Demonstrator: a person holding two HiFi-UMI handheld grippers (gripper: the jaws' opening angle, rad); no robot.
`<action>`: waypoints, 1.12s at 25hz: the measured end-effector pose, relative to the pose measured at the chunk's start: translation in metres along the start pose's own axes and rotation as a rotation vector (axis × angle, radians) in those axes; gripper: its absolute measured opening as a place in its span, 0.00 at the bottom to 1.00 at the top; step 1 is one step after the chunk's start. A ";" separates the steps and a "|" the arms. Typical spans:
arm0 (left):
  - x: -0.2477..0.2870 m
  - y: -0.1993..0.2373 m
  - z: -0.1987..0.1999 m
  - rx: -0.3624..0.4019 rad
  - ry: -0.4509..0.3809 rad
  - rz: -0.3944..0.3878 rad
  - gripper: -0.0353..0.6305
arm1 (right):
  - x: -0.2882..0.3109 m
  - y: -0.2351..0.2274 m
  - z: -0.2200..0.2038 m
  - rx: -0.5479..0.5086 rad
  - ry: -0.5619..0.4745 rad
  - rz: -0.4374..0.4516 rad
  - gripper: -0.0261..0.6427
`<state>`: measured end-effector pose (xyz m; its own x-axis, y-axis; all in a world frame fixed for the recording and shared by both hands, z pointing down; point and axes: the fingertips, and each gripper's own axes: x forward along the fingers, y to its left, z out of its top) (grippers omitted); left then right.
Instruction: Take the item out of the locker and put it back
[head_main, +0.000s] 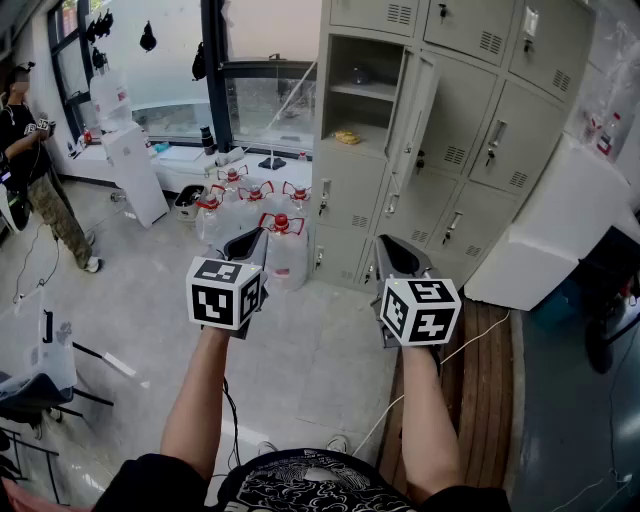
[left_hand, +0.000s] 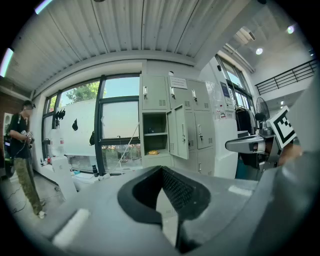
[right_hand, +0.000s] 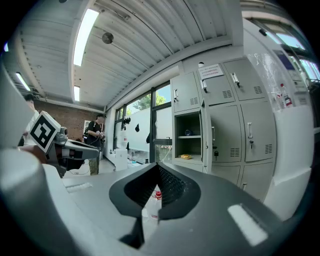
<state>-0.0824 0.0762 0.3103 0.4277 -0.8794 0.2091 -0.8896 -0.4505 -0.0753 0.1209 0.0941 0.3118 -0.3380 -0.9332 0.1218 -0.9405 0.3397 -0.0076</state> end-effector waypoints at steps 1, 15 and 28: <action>0.000 -0.002 0.000 0.001 0.000 0.000 0.05 | -0.001 -0.001 0.000 -0.004 -0.001 -0.003 0.08; -0.001 -0.014 -0.002 0.008 0.003 -0.012 0.05 | -0.011 -0.001 0.000 -0.012 -0.018 -0.020 0.09; -0.005 -0.018 -0.008 0.003 0.010 -0.019 0.05 | -0.019 0.003 0.002 -0.020 -0.034 -0.025 0.18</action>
<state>-0.0698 0.0900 0.3179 0.4428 -0.8693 0.2199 -0.8810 -0.4674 -0.0738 0.1239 0.1124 0.3078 -0.3157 -0.9448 0.0876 -0.9479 0.3182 0.0151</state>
